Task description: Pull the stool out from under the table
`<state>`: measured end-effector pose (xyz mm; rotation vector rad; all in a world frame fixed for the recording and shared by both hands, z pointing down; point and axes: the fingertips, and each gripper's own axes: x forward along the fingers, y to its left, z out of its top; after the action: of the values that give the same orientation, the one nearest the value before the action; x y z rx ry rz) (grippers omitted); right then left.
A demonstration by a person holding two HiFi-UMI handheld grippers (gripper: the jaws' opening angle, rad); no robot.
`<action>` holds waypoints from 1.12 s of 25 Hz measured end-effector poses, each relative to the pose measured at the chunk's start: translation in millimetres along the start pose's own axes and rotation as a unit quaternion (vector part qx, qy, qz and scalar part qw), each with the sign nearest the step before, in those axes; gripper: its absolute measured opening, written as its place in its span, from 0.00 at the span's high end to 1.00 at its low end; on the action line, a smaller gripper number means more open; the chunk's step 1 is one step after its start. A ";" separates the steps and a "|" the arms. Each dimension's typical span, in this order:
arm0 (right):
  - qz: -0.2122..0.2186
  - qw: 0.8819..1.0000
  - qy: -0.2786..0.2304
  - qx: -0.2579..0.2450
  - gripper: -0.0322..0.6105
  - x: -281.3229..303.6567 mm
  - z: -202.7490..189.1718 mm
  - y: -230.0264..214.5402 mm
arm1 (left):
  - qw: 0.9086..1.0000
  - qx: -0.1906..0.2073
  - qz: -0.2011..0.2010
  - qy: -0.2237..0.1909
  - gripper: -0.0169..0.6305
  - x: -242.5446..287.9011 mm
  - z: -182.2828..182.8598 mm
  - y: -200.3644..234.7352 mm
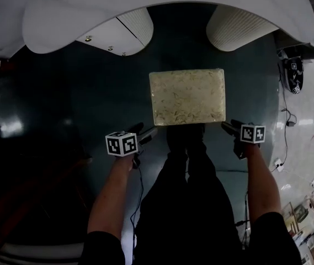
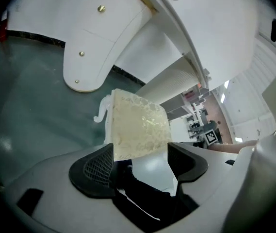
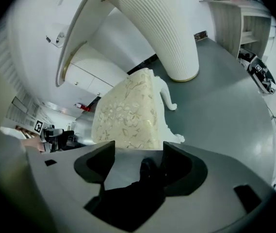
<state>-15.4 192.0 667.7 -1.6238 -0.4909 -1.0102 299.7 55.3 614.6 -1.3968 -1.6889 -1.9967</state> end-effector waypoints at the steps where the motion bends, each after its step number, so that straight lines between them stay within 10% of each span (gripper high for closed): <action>1: 0.001 1.000 0.006 -0.009 0.54 -10.7 -1.4 13.1 | 1.000 0.010 -0.010 0.006 0.43 -11.9 2.4 -14.4; 6: 0.035 0.998 -0.004 -0.048 0.54 -71.1 -0.8 96.6 | 0.997 0.049 -0.053 0.018 0.44 -63.0 8.2 -85.3; 15: 0.132 0.980 -0.112 -0.093 0.54 -167.4 25.9 247.5 | 0.983 0.088 -0.142 -0.080 0.55 -148.1 51.8 -218.3; 28: 0.180 0.938 -0.198 -0.220 0.58 -286.3 75.3 383.8 | 0.950 0.245 -0.129 -0.141 0.67 -235.7 84.8 -314.4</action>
<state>144.1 197.8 210.1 -2.2426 -0.2189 -0.5334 268.2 136.3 222.2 -1.3720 -2.3918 -1.3661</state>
